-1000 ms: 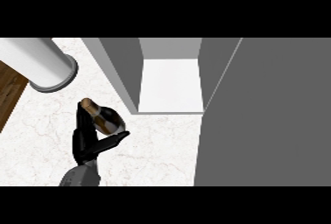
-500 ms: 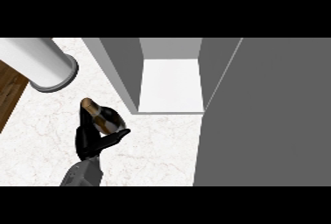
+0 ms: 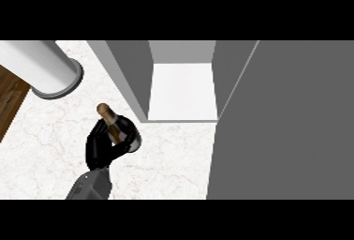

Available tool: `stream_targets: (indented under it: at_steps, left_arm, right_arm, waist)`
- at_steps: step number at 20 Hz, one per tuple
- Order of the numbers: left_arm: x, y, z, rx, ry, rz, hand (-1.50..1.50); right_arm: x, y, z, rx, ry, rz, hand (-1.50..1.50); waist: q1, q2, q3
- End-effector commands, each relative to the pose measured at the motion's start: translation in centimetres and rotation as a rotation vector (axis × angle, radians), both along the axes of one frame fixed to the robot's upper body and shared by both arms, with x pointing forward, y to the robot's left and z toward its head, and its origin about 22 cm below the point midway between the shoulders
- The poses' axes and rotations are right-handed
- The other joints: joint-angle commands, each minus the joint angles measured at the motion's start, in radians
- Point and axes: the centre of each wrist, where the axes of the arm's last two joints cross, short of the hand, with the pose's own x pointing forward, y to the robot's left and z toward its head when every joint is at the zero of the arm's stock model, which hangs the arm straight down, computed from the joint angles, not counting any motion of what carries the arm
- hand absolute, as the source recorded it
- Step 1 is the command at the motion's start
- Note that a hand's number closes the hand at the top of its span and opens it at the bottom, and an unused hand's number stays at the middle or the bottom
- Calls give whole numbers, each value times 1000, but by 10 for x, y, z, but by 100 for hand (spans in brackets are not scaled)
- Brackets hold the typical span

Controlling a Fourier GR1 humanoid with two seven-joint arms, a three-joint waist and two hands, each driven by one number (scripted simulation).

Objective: Pick up the wine, place it into the cabinet and close the cabinet

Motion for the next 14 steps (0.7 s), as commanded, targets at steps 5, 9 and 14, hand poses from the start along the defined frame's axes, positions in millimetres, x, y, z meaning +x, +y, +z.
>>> stream_targets:
  at_steps: [5, 9, 14]
  left_arm:
    - [-10, 22, -5, 161, -6, -139, 150]
    - [-43, 83, 1, 189, 8, -292, 150]
    - [-46, 84, 10, 209, -91, -250, 150]
  right_arm:
    - [-26, -7, 6, 49, -20, 47, -150]
    - [-23, -9, 9, 39, -30, 21, -150]
    - [-18, 0, -4, 61, -20, 26, -150]
  waist:
    - [2, -2, 1]
    - [12, -6, 2]
    - [8, -1, 1]
